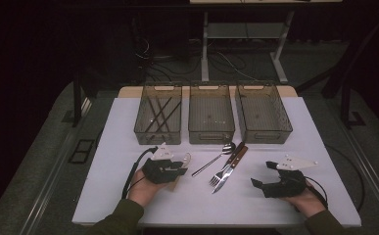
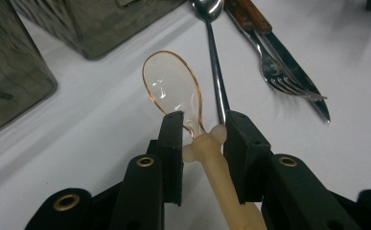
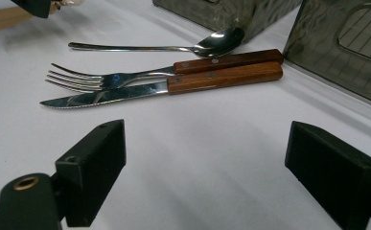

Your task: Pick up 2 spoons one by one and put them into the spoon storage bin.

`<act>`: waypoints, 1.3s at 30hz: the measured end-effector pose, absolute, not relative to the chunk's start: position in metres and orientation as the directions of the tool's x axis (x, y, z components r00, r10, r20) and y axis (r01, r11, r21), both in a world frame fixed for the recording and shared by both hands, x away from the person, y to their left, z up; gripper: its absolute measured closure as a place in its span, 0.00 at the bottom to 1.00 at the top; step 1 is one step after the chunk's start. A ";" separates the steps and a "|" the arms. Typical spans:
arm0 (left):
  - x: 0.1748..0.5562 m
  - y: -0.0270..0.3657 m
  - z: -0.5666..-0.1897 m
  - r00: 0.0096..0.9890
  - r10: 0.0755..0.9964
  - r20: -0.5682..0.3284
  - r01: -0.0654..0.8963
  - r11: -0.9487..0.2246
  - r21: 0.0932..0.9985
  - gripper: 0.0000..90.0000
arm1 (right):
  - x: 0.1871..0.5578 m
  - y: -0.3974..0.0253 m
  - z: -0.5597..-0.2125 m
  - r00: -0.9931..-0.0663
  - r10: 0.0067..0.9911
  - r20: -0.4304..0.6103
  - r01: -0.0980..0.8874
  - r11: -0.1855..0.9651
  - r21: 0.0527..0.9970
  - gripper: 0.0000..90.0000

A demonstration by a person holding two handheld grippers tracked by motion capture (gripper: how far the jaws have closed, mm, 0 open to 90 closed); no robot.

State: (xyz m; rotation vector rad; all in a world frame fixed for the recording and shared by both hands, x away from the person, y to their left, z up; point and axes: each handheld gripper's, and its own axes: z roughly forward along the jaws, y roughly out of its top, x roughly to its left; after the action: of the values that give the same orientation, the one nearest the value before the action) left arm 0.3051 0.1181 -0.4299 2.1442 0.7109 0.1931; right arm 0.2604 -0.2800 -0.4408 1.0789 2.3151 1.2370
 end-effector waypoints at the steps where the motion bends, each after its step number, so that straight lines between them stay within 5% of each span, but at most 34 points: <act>1: 0.306 0.118 -0.429 0.826 0.552 -0.115 0.423 -0.473 0.773 0.77 | 0.260 -0.280 -0.441 -0.672 0.736 0.079 0.475 0.347 0.808 0.15; 18: 0.331 0.106 -0.397 0.831 0.533 -0.160 0.409 -0.389 0.825 0.77 | 0.260 -0.281 -0.440 -0.666 0.741 0.084 0.474 0.334 0.815 0.15; 39: 0.405 0.059 -0.356 0.812 0.567 -0.137 0.394 -0.360 0.846 0.77 | 0.259 -0.283 -0.438 -0.662 0.744 0.092 0.469 0.316 0.825 0.15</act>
State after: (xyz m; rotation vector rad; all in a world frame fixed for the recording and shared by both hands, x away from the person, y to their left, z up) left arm 0.4052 0.0592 -0.3563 1.9965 0.7138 0.2184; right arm 0.2594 -0.2829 -0.4377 1.0906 2.2816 1.2724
